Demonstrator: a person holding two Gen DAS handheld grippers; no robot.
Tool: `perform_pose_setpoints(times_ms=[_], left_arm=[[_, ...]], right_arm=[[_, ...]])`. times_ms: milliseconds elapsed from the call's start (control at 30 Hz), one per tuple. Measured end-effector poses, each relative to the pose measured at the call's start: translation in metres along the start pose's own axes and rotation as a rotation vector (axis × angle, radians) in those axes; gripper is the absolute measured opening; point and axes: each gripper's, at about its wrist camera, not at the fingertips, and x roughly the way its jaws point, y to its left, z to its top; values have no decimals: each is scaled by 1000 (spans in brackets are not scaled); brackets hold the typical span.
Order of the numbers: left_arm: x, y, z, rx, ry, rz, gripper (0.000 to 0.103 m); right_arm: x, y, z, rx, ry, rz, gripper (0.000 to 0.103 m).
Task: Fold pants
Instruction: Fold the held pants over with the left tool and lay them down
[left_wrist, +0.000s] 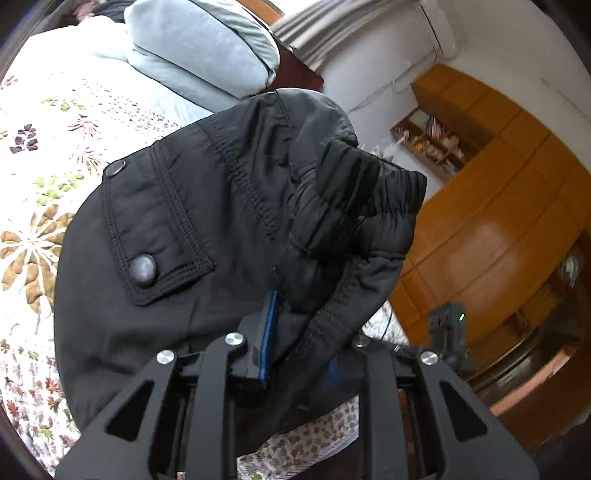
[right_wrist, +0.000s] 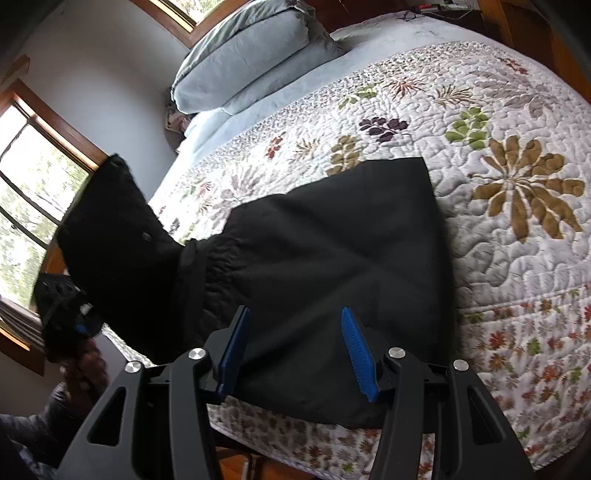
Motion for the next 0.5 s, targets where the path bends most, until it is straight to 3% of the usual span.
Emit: perform_pose_setpoints(times_ms=[100,200,333,500], left_arm=[[18,2,-2,34,39,24,21],[31,1,-6,63,70,44,21],[48,6,-7,69,113,54,21],[64,0,-9,142,167,90,22]], right_arm=[[2,11,9,-8,0,42,53],[3,28,24,-17,-4,95,67],[12,48,39,-24,17,164,70],[30,58,50,17,61,239,81]])
